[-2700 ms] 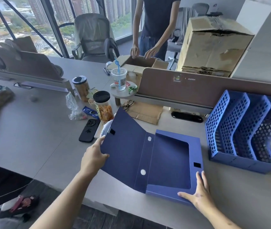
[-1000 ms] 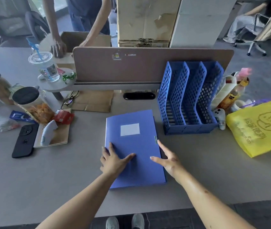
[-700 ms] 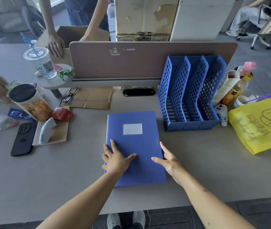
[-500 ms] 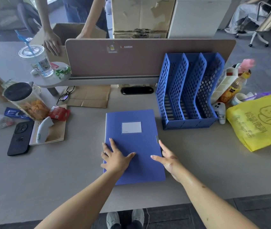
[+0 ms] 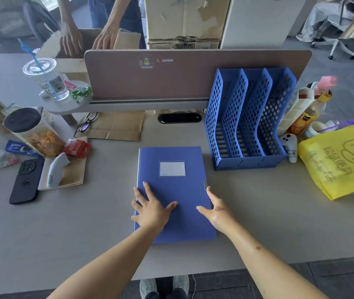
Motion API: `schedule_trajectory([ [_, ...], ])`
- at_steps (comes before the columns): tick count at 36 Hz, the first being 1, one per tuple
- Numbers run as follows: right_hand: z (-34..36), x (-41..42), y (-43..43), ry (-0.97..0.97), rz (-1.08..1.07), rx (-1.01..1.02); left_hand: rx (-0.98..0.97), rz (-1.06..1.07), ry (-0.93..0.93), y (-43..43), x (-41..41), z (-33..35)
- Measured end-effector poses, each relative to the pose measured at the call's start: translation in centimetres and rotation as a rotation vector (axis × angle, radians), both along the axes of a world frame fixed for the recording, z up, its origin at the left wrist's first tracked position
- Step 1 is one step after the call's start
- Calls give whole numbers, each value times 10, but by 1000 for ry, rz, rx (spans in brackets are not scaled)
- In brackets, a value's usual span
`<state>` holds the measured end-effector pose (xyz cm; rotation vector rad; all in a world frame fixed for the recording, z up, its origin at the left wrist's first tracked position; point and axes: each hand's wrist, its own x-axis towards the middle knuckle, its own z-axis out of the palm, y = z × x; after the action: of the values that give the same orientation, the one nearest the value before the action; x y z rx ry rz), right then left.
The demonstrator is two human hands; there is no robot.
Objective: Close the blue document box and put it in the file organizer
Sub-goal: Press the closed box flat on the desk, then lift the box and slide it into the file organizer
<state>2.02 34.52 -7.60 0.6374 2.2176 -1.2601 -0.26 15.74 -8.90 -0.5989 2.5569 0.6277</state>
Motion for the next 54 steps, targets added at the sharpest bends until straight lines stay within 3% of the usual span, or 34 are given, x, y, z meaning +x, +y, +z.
schedule_trajectory([
  [9, -4, -19, -1, 66, -83, 286, 24, -37, -14, -8, -1, 1],
  [19, -12, -34, -8, -88, -275, -46, 109, -38, 18, -17, 0, -2],
  [28, -12, -30, -19, -105, -377, -112, 213, -66, 105, -31, 4, -3],
  [40, 26, -27, -42, 34, -484, -171, 415, -60, 204, -61, 11, -5],
  [48, 91, -34, -17, 185, -377, -194, 581, -144, 362, -58, -15, 26],
  [54, 159, -34, 22, 254, -146, -176, 699, -299, 436, -48, -44, 60],
])
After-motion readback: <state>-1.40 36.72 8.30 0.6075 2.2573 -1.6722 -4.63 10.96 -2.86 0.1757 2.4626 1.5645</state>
